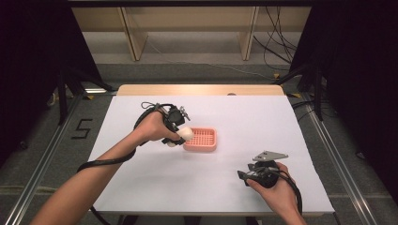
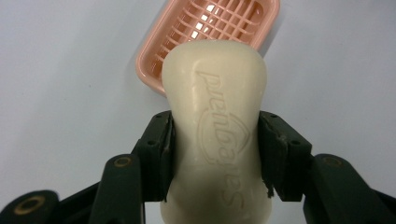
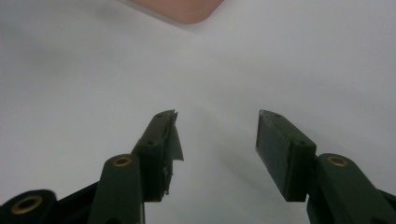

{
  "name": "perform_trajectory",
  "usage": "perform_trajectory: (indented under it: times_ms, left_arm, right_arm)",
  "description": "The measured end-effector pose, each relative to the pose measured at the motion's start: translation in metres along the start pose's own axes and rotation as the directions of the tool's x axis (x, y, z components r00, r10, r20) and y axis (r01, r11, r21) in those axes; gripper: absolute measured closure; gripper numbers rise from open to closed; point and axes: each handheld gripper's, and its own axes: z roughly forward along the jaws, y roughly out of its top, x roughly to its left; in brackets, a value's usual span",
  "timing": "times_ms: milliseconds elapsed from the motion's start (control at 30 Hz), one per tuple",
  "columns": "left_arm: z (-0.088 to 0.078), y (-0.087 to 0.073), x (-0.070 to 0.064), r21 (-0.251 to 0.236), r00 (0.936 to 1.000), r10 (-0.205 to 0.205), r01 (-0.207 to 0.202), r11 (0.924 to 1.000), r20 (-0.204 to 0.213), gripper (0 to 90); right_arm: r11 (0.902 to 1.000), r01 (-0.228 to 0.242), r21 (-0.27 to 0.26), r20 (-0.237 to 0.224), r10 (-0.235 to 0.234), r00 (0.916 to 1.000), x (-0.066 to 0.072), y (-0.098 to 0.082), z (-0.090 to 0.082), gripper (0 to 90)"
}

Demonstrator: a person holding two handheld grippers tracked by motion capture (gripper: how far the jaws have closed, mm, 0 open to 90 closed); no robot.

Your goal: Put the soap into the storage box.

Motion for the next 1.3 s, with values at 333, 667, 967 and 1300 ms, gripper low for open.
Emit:
perform_trajectory:
  times_ms: [333, 667, 967, 1300]
  left_arm:
    - [0.001, 0.006, 0.001, 0.001, 0.9999, 0.015, -0.015, 0.9999, 0.0, 48.8]
    - [0.004, 0.011, 0.0, -0.004, 0.9996, 0.027, -0.027, 0.9996, 0.0, 48.8]
    - [0.007, 0.015, 0.002, -0.003, 0.9994, 0.034, -0.034, 0.9994, -0.002, 48.8]
    - [0.011, 0.02, 0.001, 0.003, 0.9986, 0.053, -0.053, 0.9986, 0.003, 48.8]
  right_arm:
    - [0.9986, -0.048, 0.022, 0.008, 0.047, 0.9988, 0.002, -0.001, -0.003, 48.2]
    - [0.9987, -0.048, 0.02, 0.008, 0.048, 0.9988, 0.001, -0.003, -0.005, 48.2]
    - [0.9986, -0.053, 0.009, 0.006, 0.053, 0.9986, 0.0, -0.005, -0.005, 48.2]
    - [0.9981, -0.059, 0.019, 0.005, 0.059, 0.9982, 0.001, -0.005, -0.006, 48.1]
